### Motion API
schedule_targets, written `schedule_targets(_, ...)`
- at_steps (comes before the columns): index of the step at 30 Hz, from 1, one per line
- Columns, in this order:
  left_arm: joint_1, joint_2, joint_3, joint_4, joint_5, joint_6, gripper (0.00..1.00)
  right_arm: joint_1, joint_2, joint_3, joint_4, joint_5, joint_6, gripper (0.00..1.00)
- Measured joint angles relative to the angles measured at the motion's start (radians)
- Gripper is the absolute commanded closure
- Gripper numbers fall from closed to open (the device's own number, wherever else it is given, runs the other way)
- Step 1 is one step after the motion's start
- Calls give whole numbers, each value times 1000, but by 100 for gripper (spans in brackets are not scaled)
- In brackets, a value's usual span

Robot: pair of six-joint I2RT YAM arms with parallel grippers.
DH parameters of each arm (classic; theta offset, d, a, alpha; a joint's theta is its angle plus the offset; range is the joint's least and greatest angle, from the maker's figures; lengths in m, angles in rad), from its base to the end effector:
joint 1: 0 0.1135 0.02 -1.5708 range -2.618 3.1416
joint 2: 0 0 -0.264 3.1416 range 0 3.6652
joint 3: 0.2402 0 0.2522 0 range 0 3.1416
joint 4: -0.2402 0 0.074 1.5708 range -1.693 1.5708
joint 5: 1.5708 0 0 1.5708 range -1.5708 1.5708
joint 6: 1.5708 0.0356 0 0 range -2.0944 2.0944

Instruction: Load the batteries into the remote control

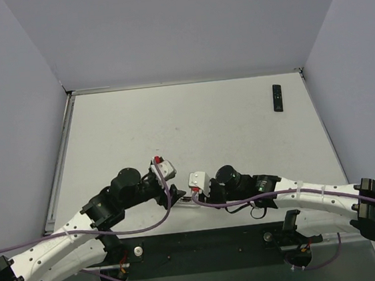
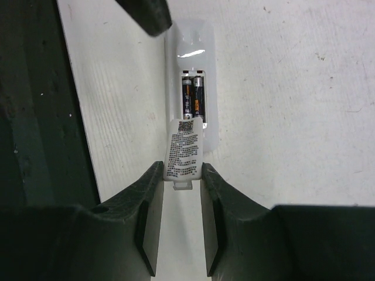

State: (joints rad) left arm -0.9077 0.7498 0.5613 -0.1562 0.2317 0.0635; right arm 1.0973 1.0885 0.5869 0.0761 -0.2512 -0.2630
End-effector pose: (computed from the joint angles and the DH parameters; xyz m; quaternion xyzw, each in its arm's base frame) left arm 0.1049 -0.1476 0.2697 0.4380 0.6875 -0.3204 0.4826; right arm 0.1016 0.2176 0.2374 -0.5772 0.6056 0.3141 0.4488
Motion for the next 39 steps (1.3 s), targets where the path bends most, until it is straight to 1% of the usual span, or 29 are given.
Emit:
schedule_targets(4, 2, -2, 0, -53, -194, -238, 22, -8, 3, -69, 101, 9, 58, 100)
schedule_targets(8, 19, -24, -16, -129, -370, -462, 25, -11, 44, -89, 199, 2, 100, 100)
schedule_targets(11, 41, -39, -47, -170, -443, -566, 28, -11, 89, -91, 266, -13, 117, 100)
schedule_targets(14, 71, -24, -72, -206, -479, -639, 31, -11, 121, -91, 301, -22, 121, 100)
schedule_targets(17, 112, 18, -89, -218, -481, -684, 35, -11, 154, -91, 330, -27, 122, 100)
schedule_targets(22, 162, 84, -112, -212, -456, -718, 39, -11, 203, -89, 346, -30, 121, 100)
schedule_targets(27, 168, 129, -124, -198, -422, -732, 40, -11, 242, -75, 350, -33, 120, 100)
schedule_targets(39, 170, 221, -124, -171, -376, -734, 40, -17, 248, -55, 370, -37, 120, 100)
